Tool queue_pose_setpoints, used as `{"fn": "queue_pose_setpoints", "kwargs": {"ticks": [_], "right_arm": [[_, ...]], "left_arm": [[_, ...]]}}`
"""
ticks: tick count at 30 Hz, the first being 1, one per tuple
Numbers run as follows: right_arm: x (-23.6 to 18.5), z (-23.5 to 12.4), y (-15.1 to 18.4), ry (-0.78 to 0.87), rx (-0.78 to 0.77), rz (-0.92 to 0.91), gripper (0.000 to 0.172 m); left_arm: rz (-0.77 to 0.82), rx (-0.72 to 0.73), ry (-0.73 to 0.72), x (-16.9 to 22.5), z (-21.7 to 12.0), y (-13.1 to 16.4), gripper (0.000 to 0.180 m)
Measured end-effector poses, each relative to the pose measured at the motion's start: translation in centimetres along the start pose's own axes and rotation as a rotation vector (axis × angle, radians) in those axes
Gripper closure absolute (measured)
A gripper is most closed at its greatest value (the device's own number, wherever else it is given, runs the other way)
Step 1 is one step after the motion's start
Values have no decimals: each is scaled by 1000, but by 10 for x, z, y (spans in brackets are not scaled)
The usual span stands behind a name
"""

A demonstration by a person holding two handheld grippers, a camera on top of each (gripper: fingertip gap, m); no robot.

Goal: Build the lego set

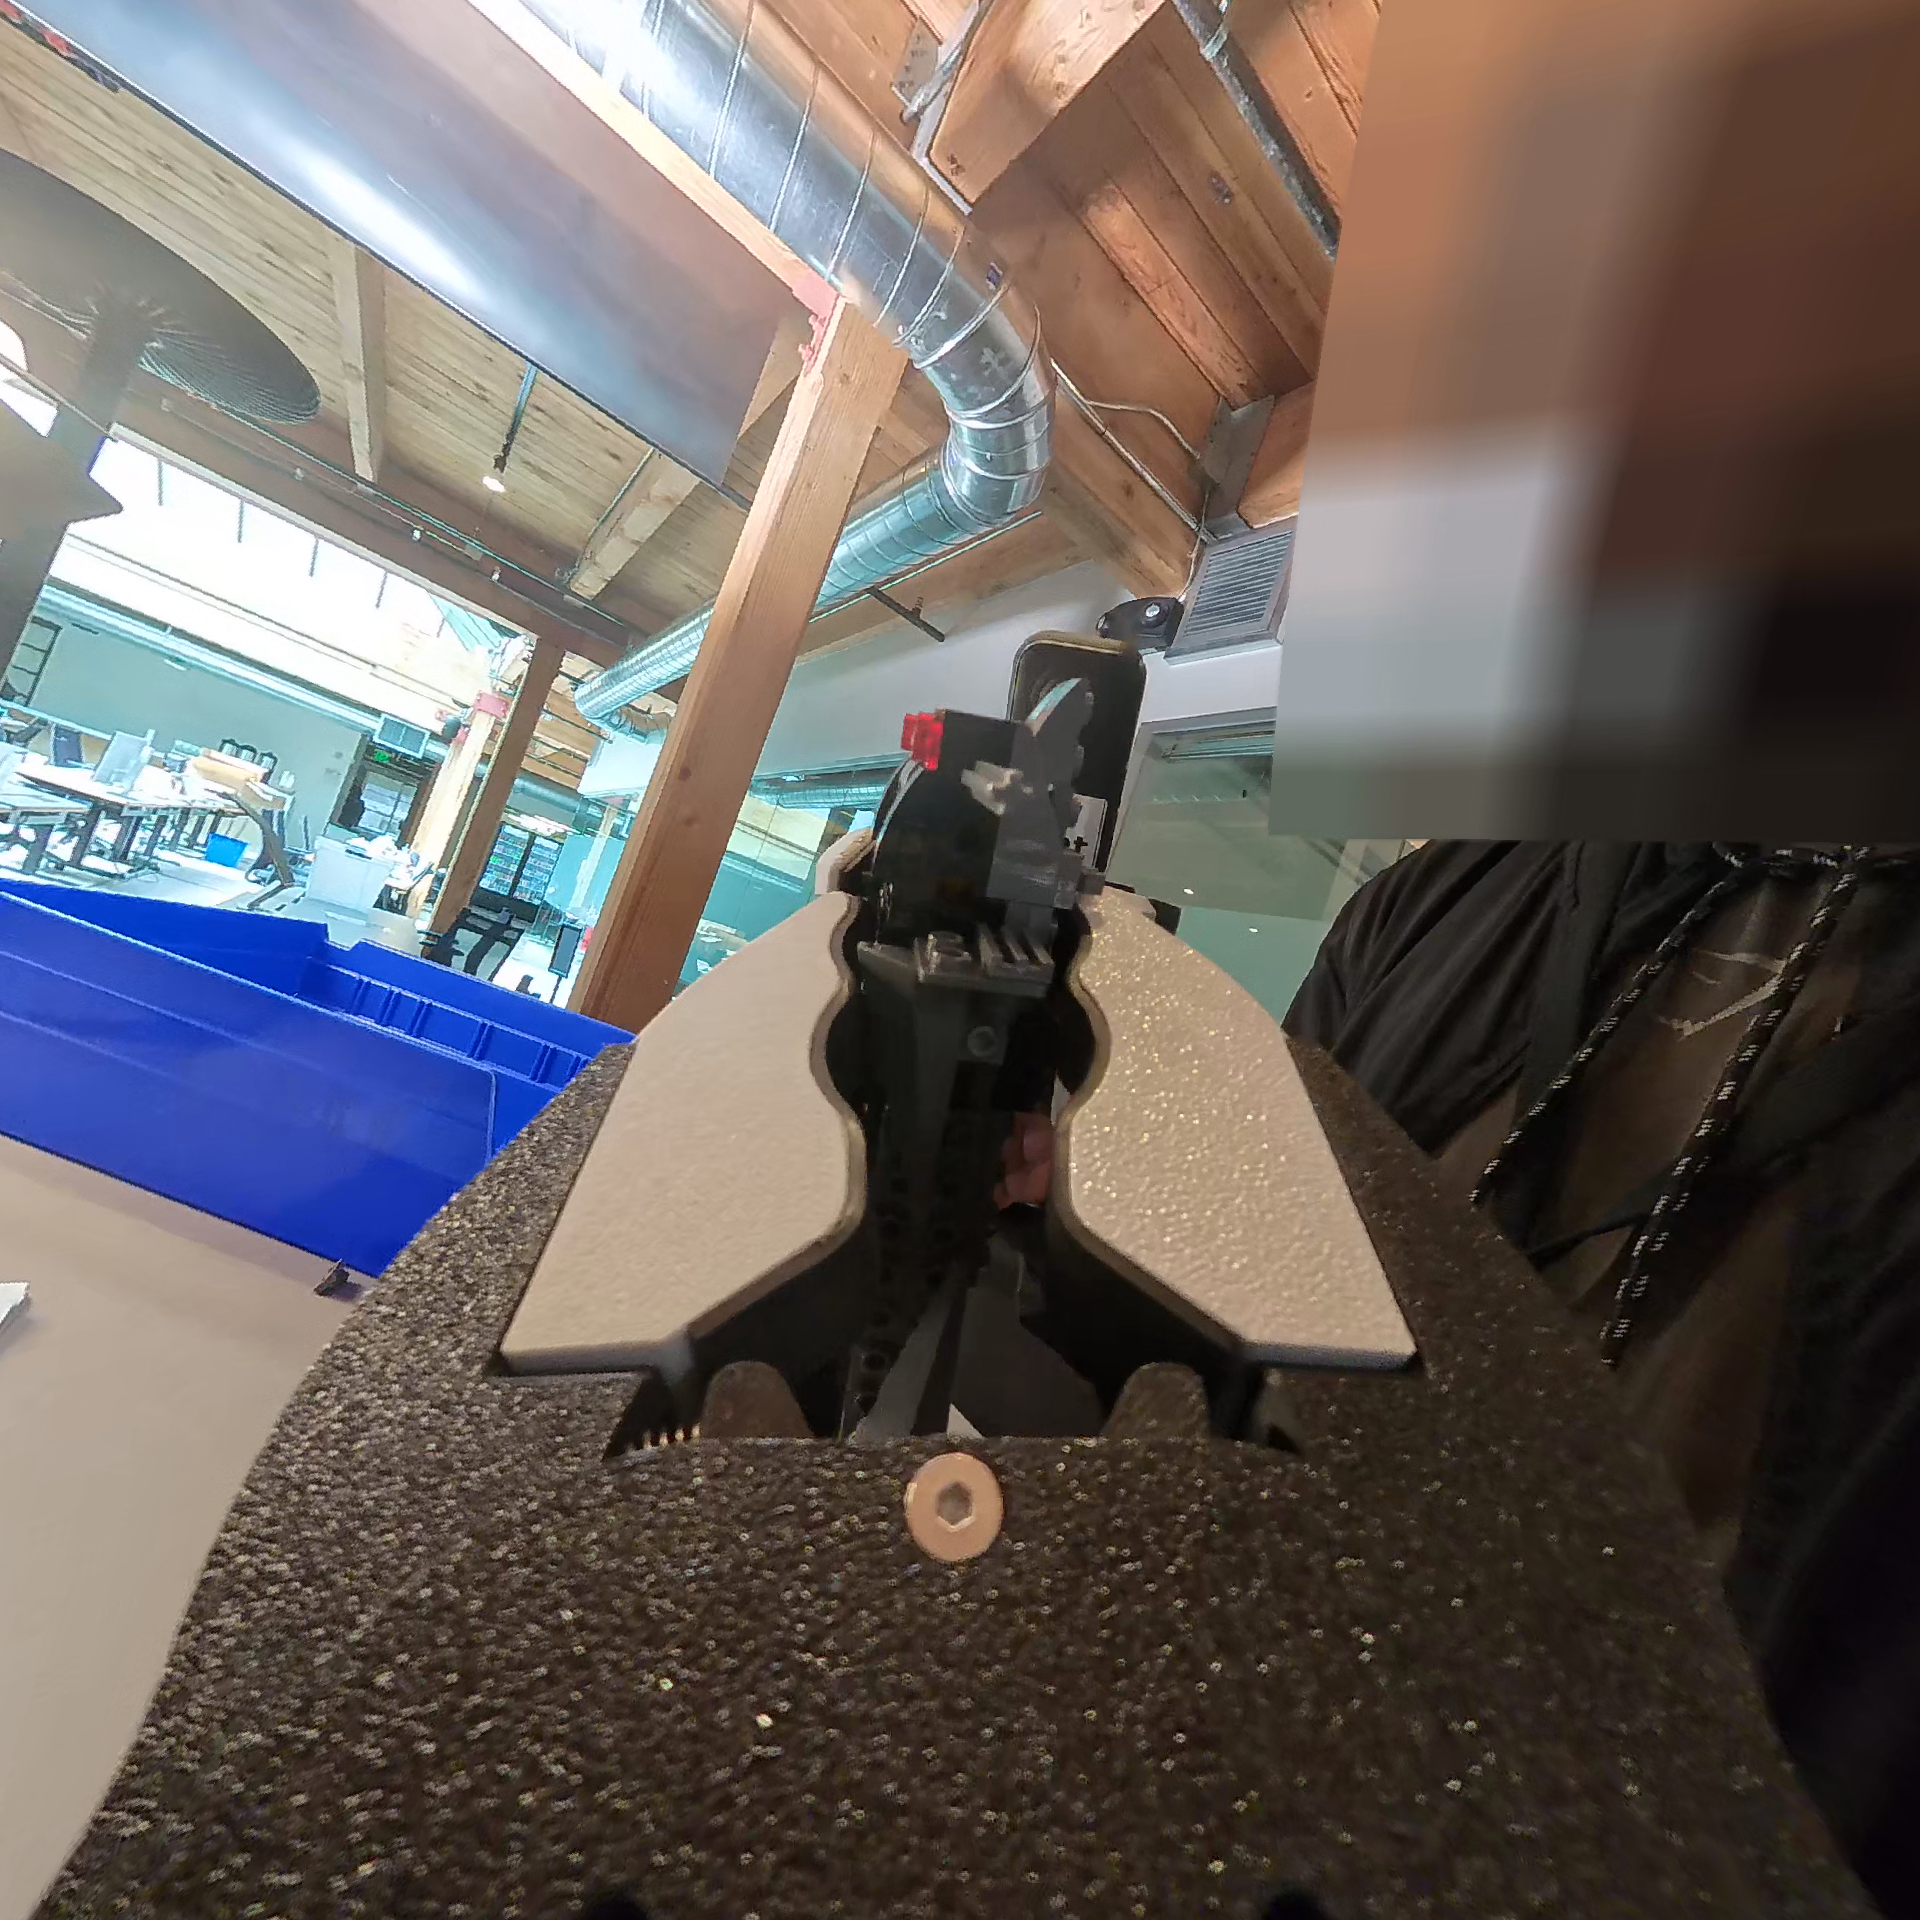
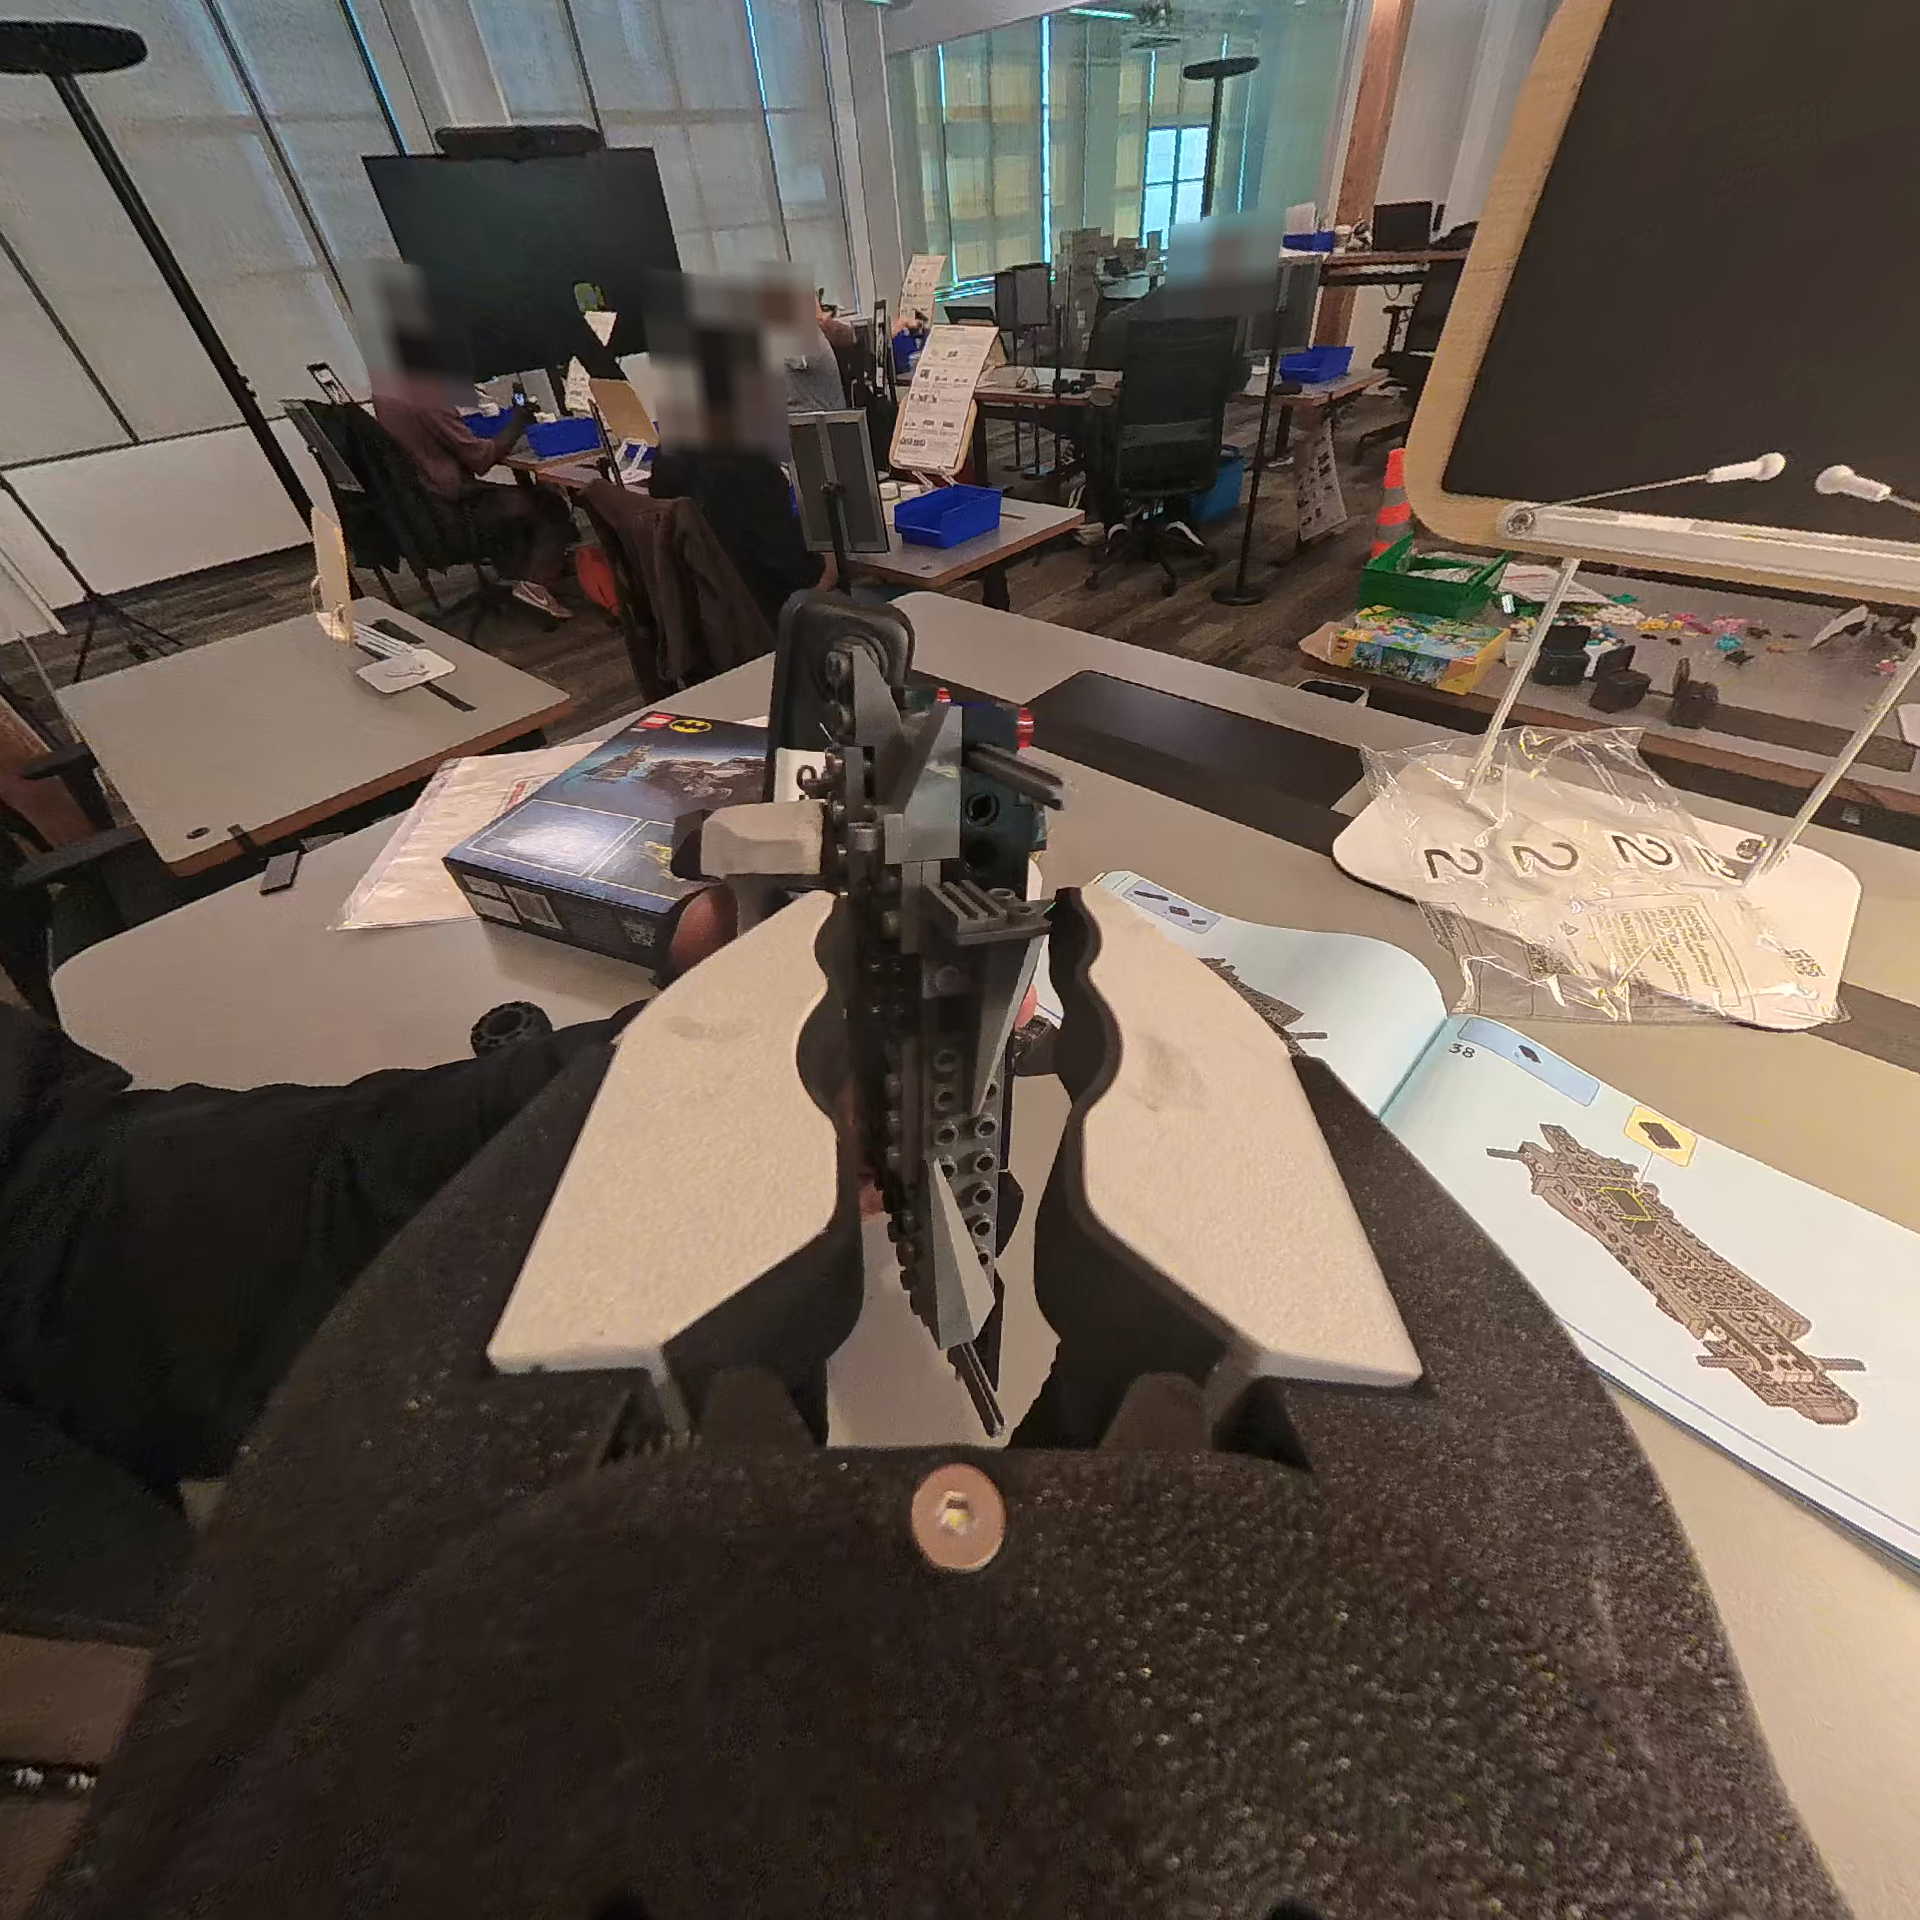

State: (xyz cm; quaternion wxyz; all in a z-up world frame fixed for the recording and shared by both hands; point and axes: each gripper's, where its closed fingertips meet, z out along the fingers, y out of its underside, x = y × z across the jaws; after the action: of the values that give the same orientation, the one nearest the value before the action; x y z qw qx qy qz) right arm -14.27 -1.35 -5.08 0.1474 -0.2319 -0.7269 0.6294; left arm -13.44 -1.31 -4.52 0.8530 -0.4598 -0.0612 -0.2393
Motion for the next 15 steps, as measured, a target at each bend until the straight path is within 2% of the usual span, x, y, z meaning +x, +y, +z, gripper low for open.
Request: {"fn": "queue_pose_setpoints", "kwargs": {"ticks": [15], "right_arm": [[-2,-1,2,-12,-4,6,133]], "left_arm": [[36,-53,5,2,2,6,148]]}}
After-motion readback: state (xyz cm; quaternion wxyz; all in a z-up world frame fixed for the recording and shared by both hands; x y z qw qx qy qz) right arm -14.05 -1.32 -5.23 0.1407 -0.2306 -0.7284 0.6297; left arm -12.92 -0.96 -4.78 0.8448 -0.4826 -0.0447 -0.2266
